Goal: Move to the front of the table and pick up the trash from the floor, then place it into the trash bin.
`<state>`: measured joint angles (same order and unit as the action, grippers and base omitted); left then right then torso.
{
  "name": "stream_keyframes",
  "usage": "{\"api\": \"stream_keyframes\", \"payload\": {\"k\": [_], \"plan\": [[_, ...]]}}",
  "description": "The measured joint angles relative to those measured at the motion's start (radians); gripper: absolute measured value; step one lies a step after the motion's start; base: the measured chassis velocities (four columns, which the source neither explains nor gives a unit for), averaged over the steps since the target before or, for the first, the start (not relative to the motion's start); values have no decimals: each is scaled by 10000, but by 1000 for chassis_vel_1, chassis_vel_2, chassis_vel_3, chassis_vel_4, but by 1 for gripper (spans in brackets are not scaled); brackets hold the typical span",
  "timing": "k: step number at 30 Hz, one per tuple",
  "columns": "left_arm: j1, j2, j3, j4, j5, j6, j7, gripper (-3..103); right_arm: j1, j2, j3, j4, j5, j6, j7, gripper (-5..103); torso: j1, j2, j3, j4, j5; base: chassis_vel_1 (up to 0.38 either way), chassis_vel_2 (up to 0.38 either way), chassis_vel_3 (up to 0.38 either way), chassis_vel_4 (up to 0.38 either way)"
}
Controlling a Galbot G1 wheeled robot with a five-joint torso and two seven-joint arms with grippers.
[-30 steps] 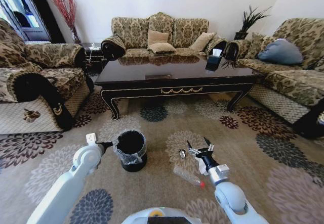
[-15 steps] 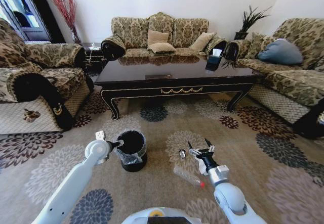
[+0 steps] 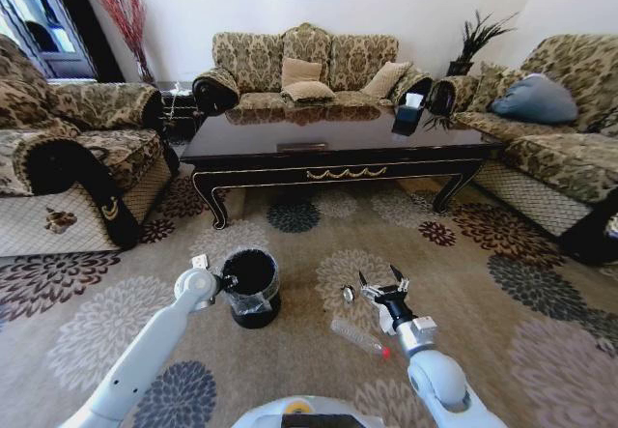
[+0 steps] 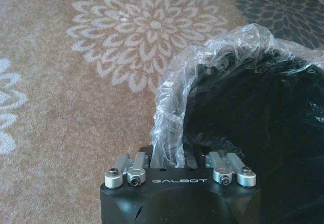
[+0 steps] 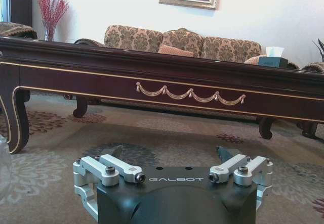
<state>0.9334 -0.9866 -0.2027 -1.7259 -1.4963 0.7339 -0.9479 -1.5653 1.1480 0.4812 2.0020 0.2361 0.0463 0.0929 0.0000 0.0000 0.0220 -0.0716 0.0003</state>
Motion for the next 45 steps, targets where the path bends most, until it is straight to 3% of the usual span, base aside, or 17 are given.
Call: {"api": "stream_keyframes", "payload": {"k": [1, 4, 7, 10, 12, 26, 30, 33, 41, 45], "plan": [[21, 0, -23, 0, -10, -6, -8, 41, 22, -1, -18, -19, 1, 1, 6, 100, 0, 0, 0, 1, 2, 0, 0, 0, 0], [54, -16, -92, 16, -23, -21, -18, 25, 58, 11, -86, -38, 2, 0, 19, 100, 0, 0, 0, 5, 2, 0, 0, 0, 0], [68, -17, -116, 30, -29, -22, -21, 20, 62, 13, -107, -66, 2, 0, 21, 100, 0, 0, 0, 3, -1, 0, 0, 0, 0], [125, -11, -233, 19, -110, 6, -16, 6, 65, 18, -120, -120, 0, 9, 22, 100, 0, 0, 1, -4, -1, 0, 0, 0, 0], [162, -8, -302, 22, -111, 29, -20, 3, 71, 35, -127, -150, -1, 19, 23, 100, 0, 0, 0, 0, 4, 0, 0, 0, 0], [646, 312, -900, -454, -271, 35, 19, 0, 159, -47, -205, -218, 23, 25, 24, 100, 0, -1, 5, -5, -16, 0, 0, 0, 0], [1288, 1012, -1599, -1458, -608, 35, 21, 0, 349, -493, -170, -245, 470, -150, 101, 100, 0, -1, 3, 1, -5, 0, 0, 0, 0], [1512, 1178, -1804, -1721, -667, 34, 20, 0, 432, -655, -160, -298, 769, -295, 159, 100, 0, -1, 2, -1, -4, 0, 0, 0, 0], [2185, 1414, -2340, -2307, -837, 29, -68, 0, 1086, -1473, -441, -1238, 2815, -1461, 543, 100, 1, -1, 2, -1, -3, 0, 0, 0, 0], [2526, 1372, -2452, -2541, -938, 27, -297, 0, 1667, -2306, -1129, -2228, 4194, -2043, 616, 100, 0, 0, 2, 0, -2, 0, 0, 0, 0]]}}
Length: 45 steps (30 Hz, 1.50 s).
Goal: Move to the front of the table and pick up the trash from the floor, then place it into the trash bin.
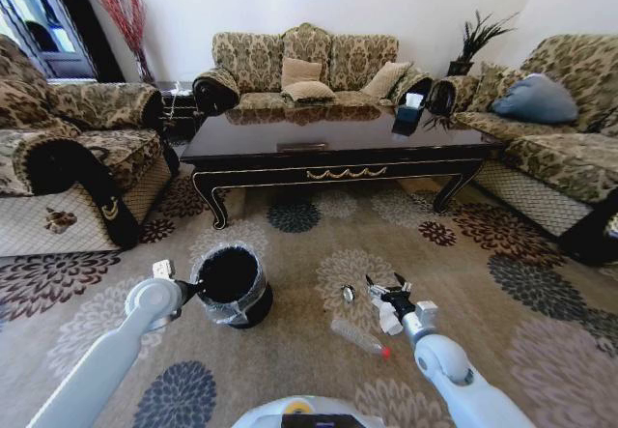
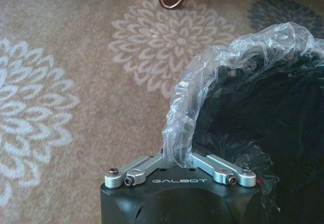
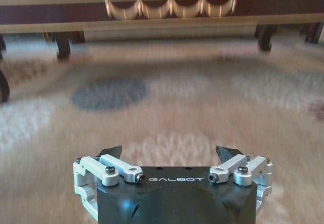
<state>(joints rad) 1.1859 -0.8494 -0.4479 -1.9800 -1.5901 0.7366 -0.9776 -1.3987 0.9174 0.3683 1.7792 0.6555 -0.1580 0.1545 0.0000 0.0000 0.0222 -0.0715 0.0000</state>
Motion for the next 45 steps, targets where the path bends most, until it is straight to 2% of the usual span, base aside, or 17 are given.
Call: {"api": "stream_keyframes", "payload": {"k": [6, 24, 28, 30, 34, 36, 39, 40, 43, 45], "plan": [[415, -76, -197, -56, 16, -7, -70, 0, 608, -431, -611, -1235, 716, -339, -82, 100, 0, -1, 0, -1, 0, 0, 0, 0, 0], [573, -252, -182, -19, 187, -13, -96, 0, 1693, -7, -1173, -3949, 607, -280, -177, 101, 0, 0, 0, -3, 0, 0, 0, 0, 0], [554, -237, -146, -5, 212, -14, -101, 0, 1994, 183, -1301, -4457, 600, -211, -202, 92, 0, 0, 0, 0, -1, 0, 0, 0, 0], [542, -222, -140, 6, 221, -14, -101, 0, 2059, 231, -1324, -4603, 602, -194, -198, 92, 0, -1, 0, 0, 0, 0, 0, 0, 0], [508, -159, -163, 39, 238, -14, -105, 0, 2080, 371, -1377, -4890, 584, -176, -189, 71, 0, 0, 0, 0, -1, 0, 0, 0, 0], [502, -156, -177, 42, 237, -13, -105, 0, 2062, 385, -1383, -4901, 555, -175, -189, 71, 0, 0, 0, -1, -2, 0, 0, 0, 0], [461, -159, -205, 49, 222, -14, -105, 0, 2030, 467, -1399, -5001, 357, -135, -186, 54, 0, 0, 0, -2, 0, 0, 0, 0, 0], [461, -159, -205, 49, 222, -14, -105, 0, 2030, 467, -1399, -5001, 357, -135, -186, 54, 0, 0, 0, -2, 0, 0, 0, 0, 0], [456, -202, -201, 50, 218, -14, -107, 0, 2030, 481, -1411, -5054, 299, -108, -179, 37, 0, 0, 0, -1, -1, 0, 0, 0, 0], [456, -205, -201, 50, 219, -14, -107, 0, 2030, 481, -1411, -5056, 298, -106, -178, 37, 0, 0, 0, -1, -1, 0, 0, 0, 0]]}}
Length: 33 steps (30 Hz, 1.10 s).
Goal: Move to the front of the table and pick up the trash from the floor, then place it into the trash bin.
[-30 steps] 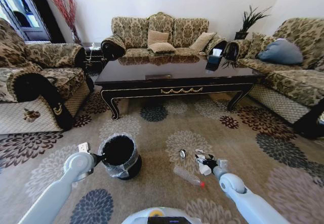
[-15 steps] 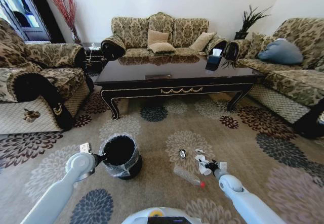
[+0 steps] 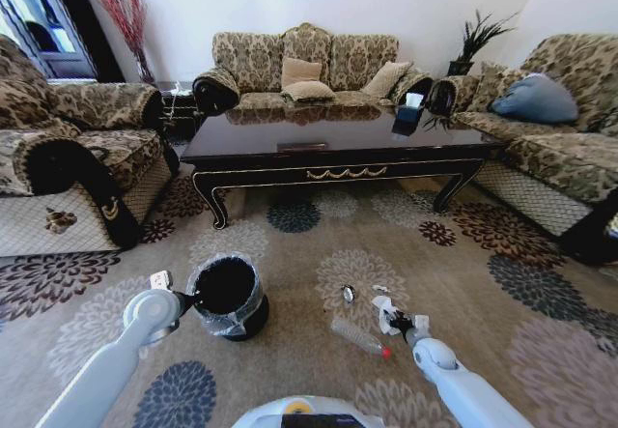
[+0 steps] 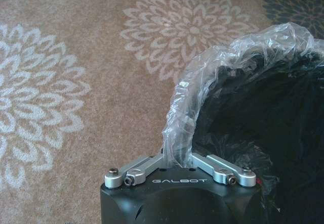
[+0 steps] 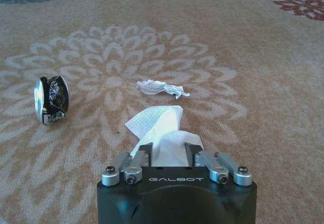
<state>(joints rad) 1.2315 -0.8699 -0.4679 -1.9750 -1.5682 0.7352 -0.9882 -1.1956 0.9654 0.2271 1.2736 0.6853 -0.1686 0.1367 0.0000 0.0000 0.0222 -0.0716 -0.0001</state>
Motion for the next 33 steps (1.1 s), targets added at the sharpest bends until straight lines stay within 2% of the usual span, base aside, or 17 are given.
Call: {"api": "stream_keyframes", "payload": {"k": [2, 3, 7, 11, 19, 26, 30, 33], "plan": [[11, -10, -1, 0, 10, 0, -2, 0, -5, -6, 1, 0, -6, 20, 9, 27, 0, 0, 0, 0, 1, 0, 0, 0, 0], [11, -10, -1, 0, 10, 0, -2, 0, -5, -6, 1, 0, -6, 20, 9, 27, 0, 0, 0, 0, 1, 0, 0, 0, 0], [18, -10, -22, 6, 19, 2, -6, 0, -32, -17, 16, 72, -9, 45, 51, 4, 0, 0, 0, 0, 1, 0, 0, 0, 0], [-11, -10, -7, 6, 20, 1, -6, 0, -27, -11, 21, 110, -10, 51, 95, 1, 0, 0, 0, 0, 0, 0, 0, 0, 0], [-60, -10, 94, -18, 24, 2, -6, 0, -171, -46, 177, 487, 15, 53, 175, 0, 0, 0, 0, 1, 1, 0, 0, 0, 0], [-347, 29, 605, -32, 181, 2, -21, 0, -940, -396, 728, 1939, -113, 120, 215, 0, 0, 0, 0, -2, 3, 0, 0, 0, 0], [-733, 43, 1235, -36, 209, 2, -137, 0, -1637, -636, 1356, 3470, -997, 343, 155, 0, 0, 0, 0, -1, 1, 0, 0, 0, 0], [-920, 76, 1543, -69, 208, 2, -146, 0, -1982, -708, 1685, 4320, -1173, 367, 149, 0, 0, 0, 0, 0, 0, 0, 0, 0, 0]]}}
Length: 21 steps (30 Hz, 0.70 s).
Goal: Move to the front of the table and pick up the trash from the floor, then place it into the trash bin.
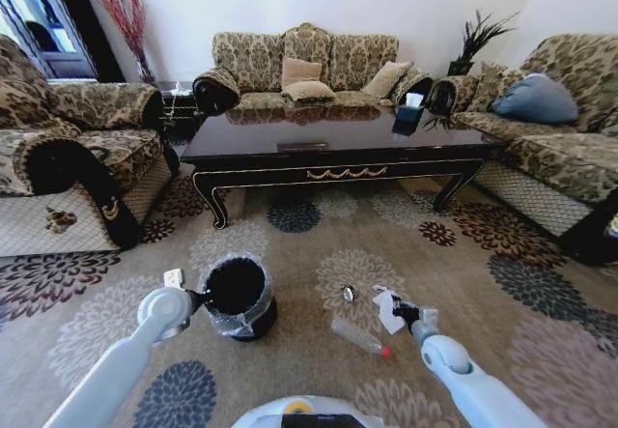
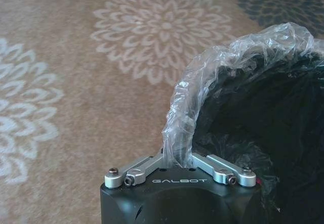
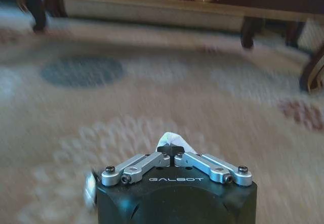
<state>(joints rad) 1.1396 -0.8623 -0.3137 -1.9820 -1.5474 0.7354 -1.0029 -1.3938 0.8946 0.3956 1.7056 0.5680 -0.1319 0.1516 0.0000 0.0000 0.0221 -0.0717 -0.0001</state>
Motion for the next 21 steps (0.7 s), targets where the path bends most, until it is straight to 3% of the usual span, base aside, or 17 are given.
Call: {"api": "stream_keyframes", "payload": {"k": [12, 21], "plan": [[-1376, -169, 2125, 248, -7, 0, -262, 0, -1520, -787, 1786, 4164, 319, -272, 193, 0, 0, 0, 0, 0, 0, 0, 0, 0, 0], [-3246, -571, 3868, 433, -949, 1, -585, 0, -1974, -1334, 2214, 6130, -19, -443, 183, 0, 0, 0, 0, 2, 5, 0, 0, 0, 0]]}}
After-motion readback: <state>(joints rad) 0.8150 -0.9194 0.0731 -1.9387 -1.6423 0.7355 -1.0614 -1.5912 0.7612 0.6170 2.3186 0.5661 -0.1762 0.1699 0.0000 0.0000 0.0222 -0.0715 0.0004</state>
